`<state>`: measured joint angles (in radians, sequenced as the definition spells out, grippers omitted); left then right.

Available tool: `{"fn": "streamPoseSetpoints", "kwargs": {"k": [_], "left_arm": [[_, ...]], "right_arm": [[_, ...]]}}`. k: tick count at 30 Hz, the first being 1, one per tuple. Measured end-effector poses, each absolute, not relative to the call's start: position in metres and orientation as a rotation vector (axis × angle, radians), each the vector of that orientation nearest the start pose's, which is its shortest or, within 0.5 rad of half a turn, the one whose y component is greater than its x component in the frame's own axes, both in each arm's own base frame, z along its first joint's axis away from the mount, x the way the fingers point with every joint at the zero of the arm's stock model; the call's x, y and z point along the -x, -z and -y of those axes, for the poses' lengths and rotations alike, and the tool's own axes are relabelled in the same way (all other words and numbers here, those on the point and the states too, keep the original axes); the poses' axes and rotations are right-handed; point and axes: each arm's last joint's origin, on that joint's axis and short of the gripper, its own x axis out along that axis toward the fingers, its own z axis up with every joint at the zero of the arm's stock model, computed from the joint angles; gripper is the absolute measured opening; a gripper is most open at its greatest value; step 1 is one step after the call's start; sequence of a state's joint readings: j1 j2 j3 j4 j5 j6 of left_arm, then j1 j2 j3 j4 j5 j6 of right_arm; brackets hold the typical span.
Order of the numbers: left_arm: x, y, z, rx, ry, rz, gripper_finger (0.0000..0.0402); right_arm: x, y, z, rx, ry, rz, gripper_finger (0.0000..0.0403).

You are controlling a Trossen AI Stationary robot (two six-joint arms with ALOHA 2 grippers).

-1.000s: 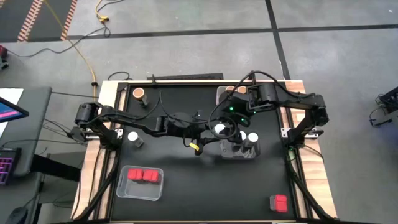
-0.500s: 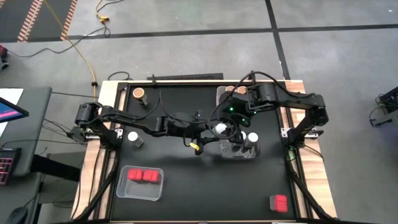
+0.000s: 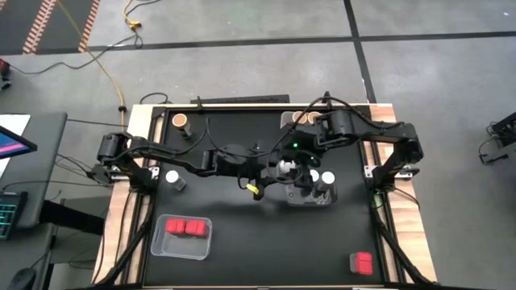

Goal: Sort spices by type
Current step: Put the top white spice bottle in the black bin

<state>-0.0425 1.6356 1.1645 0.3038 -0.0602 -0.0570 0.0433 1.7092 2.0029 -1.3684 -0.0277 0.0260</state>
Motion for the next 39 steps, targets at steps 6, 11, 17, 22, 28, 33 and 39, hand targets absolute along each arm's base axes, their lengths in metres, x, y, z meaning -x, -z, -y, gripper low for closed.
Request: {"fn": "streamPoseSetpoints", "kwargs": {"k": [6, 11, 17, 22, 28, 33, 39], "left_arm": [[-0.378, -0.294, 0.014, 0.048, -0.022, -0.16, 0.0204], [-0.378, -0.294, 0.014, 0.048, -0.021, -0.16, 0.0204], [-0.378, -0.294, 0.014, 0.049, -0.02, -0.157, 0.0204], [-0.378, -0.294, 0.014, 0.049, -0.02, -0.157, 0.0204], [-0.378, -0.294, 0.014, 0.048, -0.021, -0.16, 0.0204], [-0.378, -0.294, 0.014, 0.048, -0.021, -0.161, 0.0204], [-0.378, -0.294, 0.014, 0.048, -0.021, -0.161, 0.0204]], "right_arm": [[-0.324, -0.406, -0.015, -0.017, -0.05, -1.065, 0.0292], [-0.325, -0.404, -0.015, -0.016, -0.052, -1.082, 0.0292], [-0.328, -0.4, -0.016, -0.031, -0.079, -1.098, 0.0292], [-0.332, -0.393, -0.016, -0.025, -0.083, -1.138, 0.0292], [-0.333, -0.394, -0.016, -0.023, -0.087, -1.119, 0.029], [-0.332, -0.393, -0.016, -0.023, -0.086, -1.136, 0.029], [-0.333, -0.394, -0.017, -0.012, -0.095, -1.118, 0.0283]]}}
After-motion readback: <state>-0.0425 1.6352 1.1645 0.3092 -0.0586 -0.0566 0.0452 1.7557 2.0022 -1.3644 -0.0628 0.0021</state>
